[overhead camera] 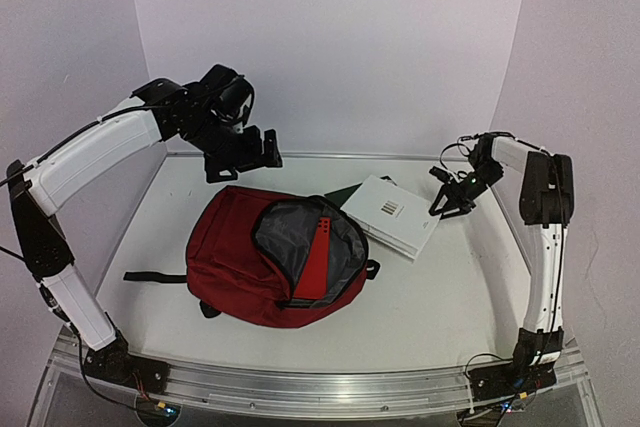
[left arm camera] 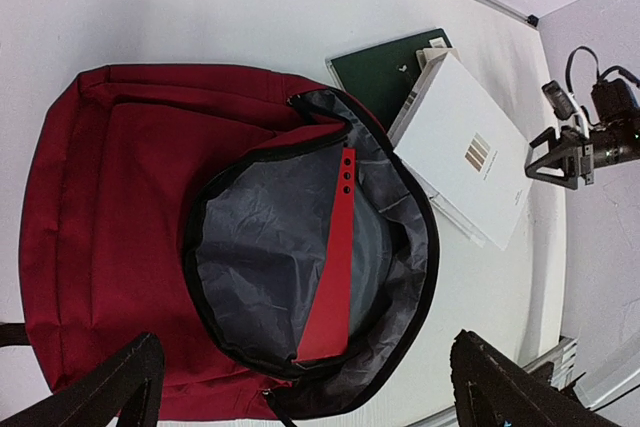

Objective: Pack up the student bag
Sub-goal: Pick up the book from the center of the board.

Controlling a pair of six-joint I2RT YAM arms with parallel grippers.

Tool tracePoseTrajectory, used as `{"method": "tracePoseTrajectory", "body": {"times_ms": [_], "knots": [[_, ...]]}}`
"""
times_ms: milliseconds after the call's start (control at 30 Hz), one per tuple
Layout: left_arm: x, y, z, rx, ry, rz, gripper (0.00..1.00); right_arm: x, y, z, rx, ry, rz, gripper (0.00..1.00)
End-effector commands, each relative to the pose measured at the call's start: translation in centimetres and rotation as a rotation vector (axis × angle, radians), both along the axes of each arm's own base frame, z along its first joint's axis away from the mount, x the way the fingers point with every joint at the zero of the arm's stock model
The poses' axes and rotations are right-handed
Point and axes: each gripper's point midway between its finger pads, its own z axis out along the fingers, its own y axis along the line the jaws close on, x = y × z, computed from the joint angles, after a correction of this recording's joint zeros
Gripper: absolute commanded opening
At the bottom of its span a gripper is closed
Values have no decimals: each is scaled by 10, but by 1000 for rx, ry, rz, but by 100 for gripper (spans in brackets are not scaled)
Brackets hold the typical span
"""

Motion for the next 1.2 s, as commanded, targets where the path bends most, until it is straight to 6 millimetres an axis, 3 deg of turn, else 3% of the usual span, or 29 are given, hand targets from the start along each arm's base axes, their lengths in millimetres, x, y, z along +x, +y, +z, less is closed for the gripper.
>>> {"method": "tracePoseTrajectory", "body": {"times_ms": [0,133,233,300,367,467,600,767,967,1067,1167], "knots": [[1,4,18,-34,-50,18,100,-63,15,23,65,100,92,59],[2,3,16,-31,-47,10,100,-112,25,22,62,160,180,56],[2,2,14,-29,-46,7,100,-130,21,15,36,189,211,73],[2,1,14,-31,-45,8,100,-124,20,12,29,179,212,84],[2,1,14,-34,-44,9,100,-104,21,15,41,157,179,91],[3,1,15,-36,-47,11,100,-70,26,16,66,125,133,92],[3,2,17,-34,-49,17,100,-58,34,4,120,167,93,88],[-1,2,18,-51,-42,15,100,-82,43,-6,197,268,76,81],[-8,-22,1,-51,18,-77,100,-101,58,-1,279,308,76,75],[-11,-34,-19,-8,76,-115,100,-101,66,11,305,301,68,64],[-12,-43,-33,44,102,-131,99,-101,67,24,312,284,59,45]]}}
